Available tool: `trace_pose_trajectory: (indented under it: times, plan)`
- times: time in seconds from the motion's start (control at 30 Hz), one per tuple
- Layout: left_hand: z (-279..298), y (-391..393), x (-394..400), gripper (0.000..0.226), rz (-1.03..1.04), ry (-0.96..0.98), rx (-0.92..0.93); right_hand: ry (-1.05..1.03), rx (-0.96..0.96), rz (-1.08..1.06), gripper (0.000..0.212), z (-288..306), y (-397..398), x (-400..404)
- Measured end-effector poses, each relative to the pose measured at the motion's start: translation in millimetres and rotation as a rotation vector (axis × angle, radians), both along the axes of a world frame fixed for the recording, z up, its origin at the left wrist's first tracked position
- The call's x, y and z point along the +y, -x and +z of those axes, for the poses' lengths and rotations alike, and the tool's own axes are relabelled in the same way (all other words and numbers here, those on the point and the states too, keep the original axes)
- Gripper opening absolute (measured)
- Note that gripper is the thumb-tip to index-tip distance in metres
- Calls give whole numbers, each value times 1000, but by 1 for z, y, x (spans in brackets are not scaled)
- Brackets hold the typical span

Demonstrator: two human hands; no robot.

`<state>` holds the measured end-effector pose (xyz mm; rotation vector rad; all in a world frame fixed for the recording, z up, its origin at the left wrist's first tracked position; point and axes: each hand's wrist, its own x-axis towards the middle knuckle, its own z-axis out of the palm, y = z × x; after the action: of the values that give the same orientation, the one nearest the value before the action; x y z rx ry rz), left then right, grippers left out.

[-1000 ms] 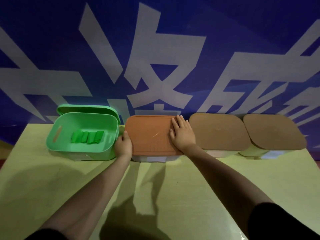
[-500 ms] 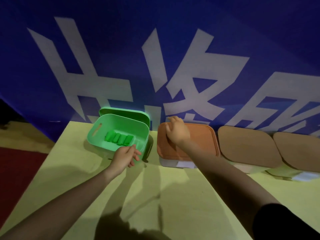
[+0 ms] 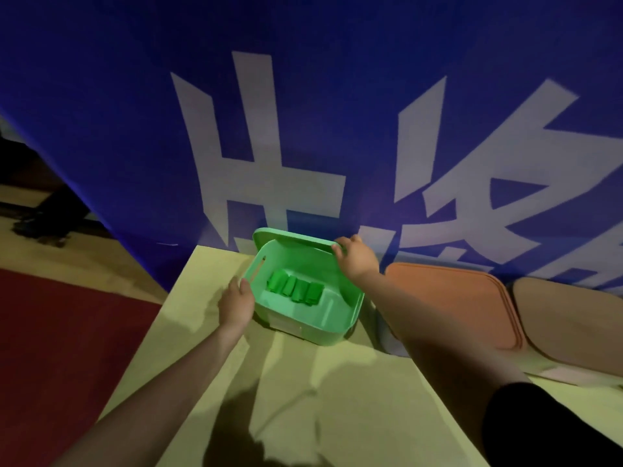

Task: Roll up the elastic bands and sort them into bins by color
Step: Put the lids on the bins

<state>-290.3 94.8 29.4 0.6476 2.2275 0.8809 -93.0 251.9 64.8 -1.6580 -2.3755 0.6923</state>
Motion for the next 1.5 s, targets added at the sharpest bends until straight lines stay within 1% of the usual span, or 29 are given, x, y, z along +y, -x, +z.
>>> trace_pose_trajectory:
  times: [0.03, 0.07, 0.13, 0.2, 0.27, 0.37, 0.47, 0.53, 0.6, 0.67, 0.73, 0.8, 0.87, 0.93, 1.0, 1.03, 1.1, 1.13, 1.2, 1.27, 1.33, 1.4, 1.5]
  plan:
    - [-4, -2, 4, 50, 35, -14, -114, -17, -12, 19, 40, -1, 2, 1]
    - [-7, -6, 6, 51, 75, -35, -177, -36, -21, 36, 39, 0, 4, 2]
    - [-10, -13, 8, 51, 132, -46, -154, -90, -25, 65, 37, 4, 6, 5]
    - [-11, -19, 8, 51, 156, -62, -124, -191, -18, 68, 36, 10, 4, 5]
    - [-12, -21, 10, 54, 165, -81, -159, -327, 5, 64, 34, 18, 0, 4]
    - [-12, -27, 9, 56, 150, -80, -206, -481, 95, 102, 30, 31, -7, -4]
    - [-2, -35, 7, 55, 179, -102, -327, -674, 144, 161, 24, 44, -19, -14]
    - [5, -35, 4, 57, 232, -126, -447, -764, 139, 219, 28, 53, -29, -23]
    - [10, -29, 2, 61, 257, -159, -510, -805, 143, 314, 32, 59, -44, -34]
    - [14, -19, -2, 66, 261, -182, -501, -845, 129, 448, 32, 57, -61, -47]
    - [20, -6, -3, 69, 277, -219, -482, -866, 58, 566, 33, 47, -77, -61]
    - [26, 4, 0, 65, 269, -230, -470, -845, -2, 613, 34, 30, -86, -75]
    - [33, 7, 3, 52, 169, -214, -401, -824, -38, 619, 35, 11, -90, -85]
    - [36, 3, 5, 35, 39, -186, -308, -770, -124, 644, 23, -6, -91, -91]
    - [35, 0, 6, 26, -68, -150, -163, -661, -176, 665, 14, -15, -90, -96]
    - [33, -1, 5, 26, -95, -137, -112, -607, -179, 649, 17, -15, -90, -98]
    - [29, -2, 1, 31, -102, -129, -58, -517, -181, 579, 39, -9, -86, -98]
    - [27, -3, -1, 34, -102, -134, -41, -476, -186, 533, 43, -4, -84, -97]
    - [25, -4, -4, 36, -119, -136, -1, -404, -191, 431, 40, 5, -79, -90]
    - [24, -4, -3, 39, -159, -102, 105, -314, -210, 317, 38, 11, -75, -80]
    - [24, -7, -1, 44, -197, -61, 227, -202, -264, 232, 50, 11, -70, -70]
    - [25, -11, 5, 47, -265, -69, 335, -122, -325, 204, 65, 8, -64, -63]
    - [28, -14, 19, 53, -391, -107, 488, -85, -382, 184, 74, -1, -52, -58]
